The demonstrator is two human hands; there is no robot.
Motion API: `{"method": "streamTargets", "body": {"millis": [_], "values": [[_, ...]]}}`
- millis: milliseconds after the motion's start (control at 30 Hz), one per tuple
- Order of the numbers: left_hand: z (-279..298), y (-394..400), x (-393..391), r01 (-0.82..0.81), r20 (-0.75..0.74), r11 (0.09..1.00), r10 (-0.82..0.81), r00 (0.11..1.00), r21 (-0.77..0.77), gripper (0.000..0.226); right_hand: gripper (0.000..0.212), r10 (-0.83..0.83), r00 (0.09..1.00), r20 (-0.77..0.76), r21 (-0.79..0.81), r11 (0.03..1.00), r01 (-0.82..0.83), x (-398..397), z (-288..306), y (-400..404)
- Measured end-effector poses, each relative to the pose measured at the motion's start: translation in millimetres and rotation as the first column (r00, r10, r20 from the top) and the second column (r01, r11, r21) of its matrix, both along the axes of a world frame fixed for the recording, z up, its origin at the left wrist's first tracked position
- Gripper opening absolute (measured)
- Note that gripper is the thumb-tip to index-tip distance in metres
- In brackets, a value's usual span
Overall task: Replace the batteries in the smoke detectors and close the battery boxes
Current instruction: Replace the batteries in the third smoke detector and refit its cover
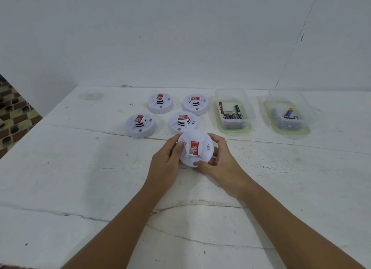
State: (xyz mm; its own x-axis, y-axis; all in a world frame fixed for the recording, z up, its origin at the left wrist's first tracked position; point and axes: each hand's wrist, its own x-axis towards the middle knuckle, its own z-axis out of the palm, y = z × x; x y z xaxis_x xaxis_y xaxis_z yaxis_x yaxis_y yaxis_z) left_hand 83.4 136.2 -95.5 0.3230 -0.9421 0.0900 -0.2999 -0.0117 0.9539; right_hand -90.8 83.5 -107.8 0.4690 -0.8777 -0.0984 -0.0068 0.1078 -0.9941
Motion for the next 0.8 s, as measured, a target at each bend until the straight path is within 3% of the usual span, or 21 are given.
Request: {"method": "streamTargets", "body": {"millis": [800], "values": [[4.0, 4.2, -2.1, 0.008, -0.011, 1.000, -0.008, 1.000, -0.012, 0.030, 0.083, 0.032, 0.999, 0.032, -0.026, 0.999, -0.031, -0.9, 1.4, -0.1]]}}
